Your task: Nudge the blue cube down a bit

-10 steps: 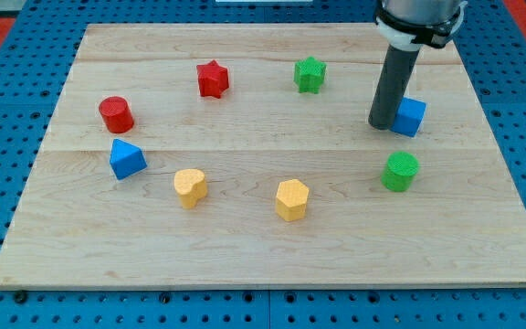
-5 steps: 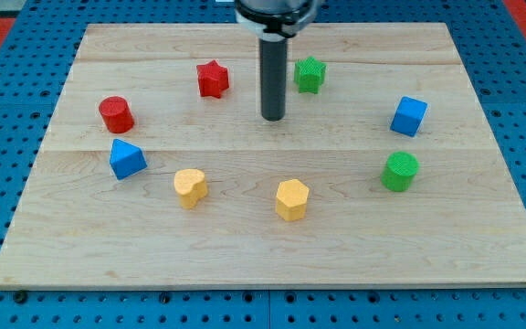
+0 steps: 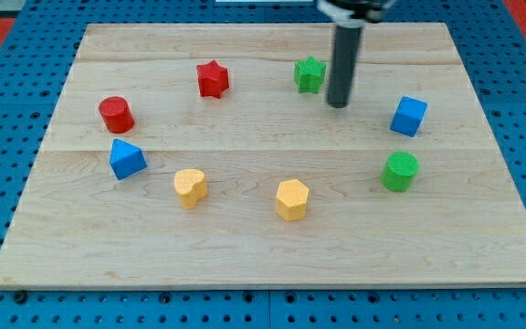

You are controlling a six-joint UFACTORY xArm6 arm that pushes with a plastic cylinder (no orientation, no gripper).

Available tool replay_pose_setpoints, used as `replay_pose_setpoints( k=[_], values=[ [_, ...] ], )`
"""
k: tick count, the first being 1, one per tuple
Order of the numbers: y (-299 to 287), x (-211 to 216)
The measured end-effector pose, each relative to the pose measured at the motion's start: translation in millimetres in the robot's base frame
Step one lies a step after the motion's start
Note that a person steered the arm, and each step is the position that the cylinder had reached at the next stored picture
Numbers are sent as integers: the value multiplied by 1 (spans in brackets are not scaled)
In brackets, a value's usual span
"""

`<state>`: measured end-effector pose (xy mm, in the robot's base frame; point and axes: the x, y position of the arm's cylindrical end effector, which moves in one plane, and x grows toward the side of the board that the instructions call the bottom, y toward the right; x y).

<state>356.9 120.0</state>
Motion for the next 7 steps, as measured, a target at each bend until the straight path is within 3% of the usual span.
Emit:
replay_pose_setpoints(
  k=[2, 4, 6, 7],
  values=[
    [8, -31],
    [102, -6],
    [61, 15],
    [131, 20]
  ],
)
